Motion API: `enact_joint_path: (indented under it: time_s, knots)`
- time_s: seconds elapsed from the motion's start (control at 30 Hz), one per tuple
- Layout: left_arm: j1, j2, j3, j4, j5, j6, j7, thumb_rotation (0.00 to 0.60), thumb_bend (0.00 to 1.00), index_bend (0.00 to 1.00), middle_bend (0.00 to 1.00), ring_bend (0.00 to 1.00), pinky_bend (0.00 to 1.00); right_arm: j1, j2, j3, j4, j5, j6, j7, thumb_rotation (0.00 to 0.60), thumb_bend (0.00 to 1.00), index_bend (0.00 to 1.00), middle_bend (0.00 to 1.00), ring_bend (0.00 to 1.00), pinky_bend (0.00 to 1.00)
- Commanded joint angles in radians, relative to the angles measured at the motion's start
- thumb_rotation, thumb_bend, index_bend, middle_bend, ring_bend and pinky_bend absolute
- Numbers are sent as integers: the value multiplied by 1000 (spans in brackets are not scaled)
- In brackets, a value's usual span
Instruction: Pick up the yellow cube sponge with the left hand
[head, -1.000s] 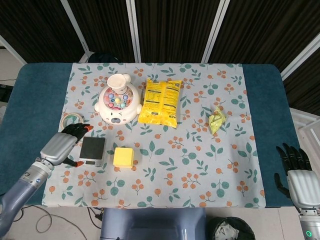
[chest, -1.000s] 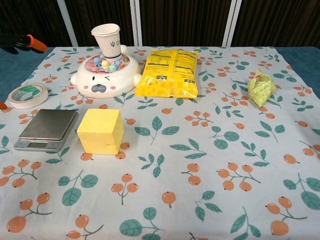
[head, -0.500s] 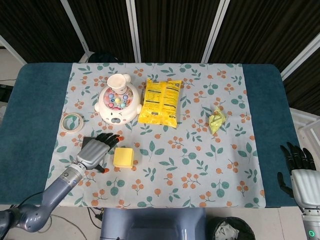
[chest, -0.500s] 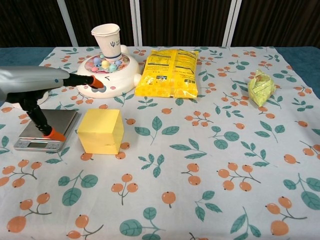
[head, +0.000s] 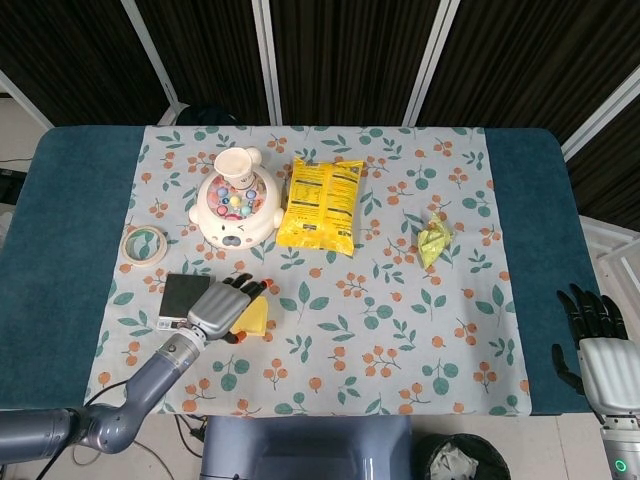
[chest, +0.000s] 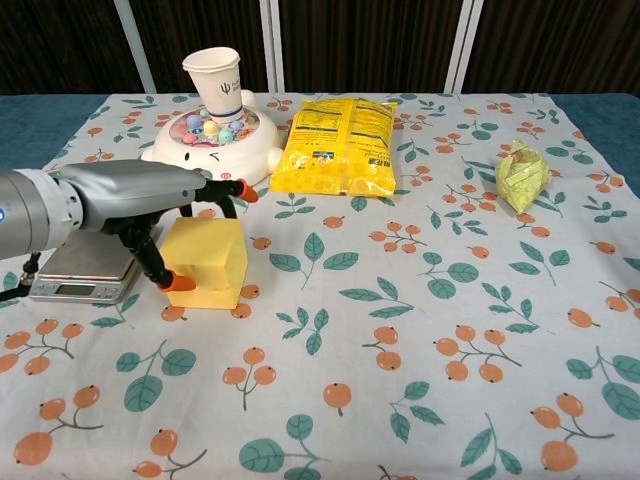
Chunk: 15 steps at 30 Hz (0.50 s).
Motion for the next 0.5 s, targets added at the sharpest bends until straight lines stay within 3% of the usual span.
enact_joint_path:
  time_s: [0.03, 0.27, 0.5]
  knots:
    - [-4, -22, 9, 23, 2, 35, 25, 600, 349, 104, 324, 221, 392, 0, 0, 1, 1, 1, 0, 3, 600, 560, 0, 26, 3, 11]
    - [0, -23, 3, 28, 41, 66, -10, 600, 420, 140, 376, 267, 423, -1, 0, 3, 3, 4, 3, 4, 600, 560, 0, 26, 3, 11]
    - [35, 93, -27, -45, 120, 139, -85, 600, 403, 141, 364, 264, 409, -1, -3, 1, 3, 4, 0, -2, 600, 560, 0, 26, 3, 11]
